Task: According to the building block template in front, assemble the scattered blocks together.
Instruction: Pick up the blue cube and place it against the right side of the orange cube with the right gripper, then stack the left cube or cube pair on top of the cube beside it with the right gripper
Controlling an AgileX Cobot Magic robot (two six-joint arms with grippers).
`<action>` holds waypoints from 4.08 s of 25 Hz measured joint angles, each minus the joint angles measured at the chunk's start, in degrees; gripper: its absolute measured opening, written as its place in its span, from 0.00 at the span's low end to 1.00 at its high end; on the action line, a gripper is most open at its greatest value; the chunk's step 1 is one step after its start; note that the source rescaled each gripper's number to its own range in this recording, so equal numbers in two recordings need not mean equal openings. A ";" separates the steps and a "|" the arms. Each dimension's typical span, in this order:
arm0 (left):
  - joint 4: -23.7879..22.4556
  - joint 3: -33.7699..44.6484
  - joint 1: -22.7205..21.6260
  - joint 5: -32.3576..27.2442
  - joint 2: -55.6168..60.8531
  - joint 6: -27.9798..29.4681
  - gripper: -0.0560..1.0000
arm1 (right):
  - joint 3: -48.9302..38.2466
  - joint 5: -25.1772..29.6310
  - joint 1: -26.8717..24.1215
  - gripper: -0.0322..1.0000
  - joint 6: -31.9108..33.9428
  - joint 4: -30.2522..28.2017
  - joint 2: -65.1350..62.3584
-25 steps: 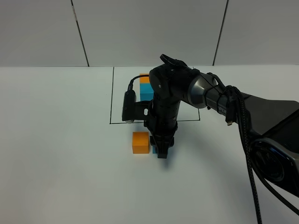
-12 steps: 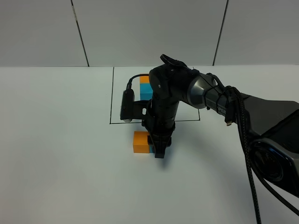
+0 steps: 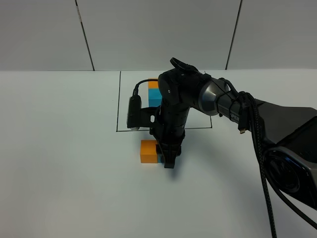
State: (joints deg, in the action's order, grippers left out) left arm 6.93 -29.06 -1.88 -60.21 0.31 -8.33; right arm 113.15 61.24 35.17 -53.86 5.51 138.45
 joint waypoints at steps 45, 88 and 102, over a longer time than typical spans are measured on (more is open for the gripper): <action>0.00 0.00 0.00 0.00 0.00 0.00 0.73 | -46.42 -25.06 -14.99 0.78 46.44 -2.38 -53.78; 0.00 0.00 0.00 0.00 0.00 0.00 0.73 | 0.67 1.57 2.22 0.85 6.66 -4.67 -3.63; 0.00 0.00 0.00 0.00 0.00 0.00 0.73 | 0.67 -2.69 2.22 0.74 5.47 -1.71 -0.03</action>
State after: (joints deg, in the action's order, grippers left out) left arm 6.93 -29.06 -1.88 -60.21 0.31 -8.32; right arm 113.82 58.56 37.39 -48.39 3.79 138.42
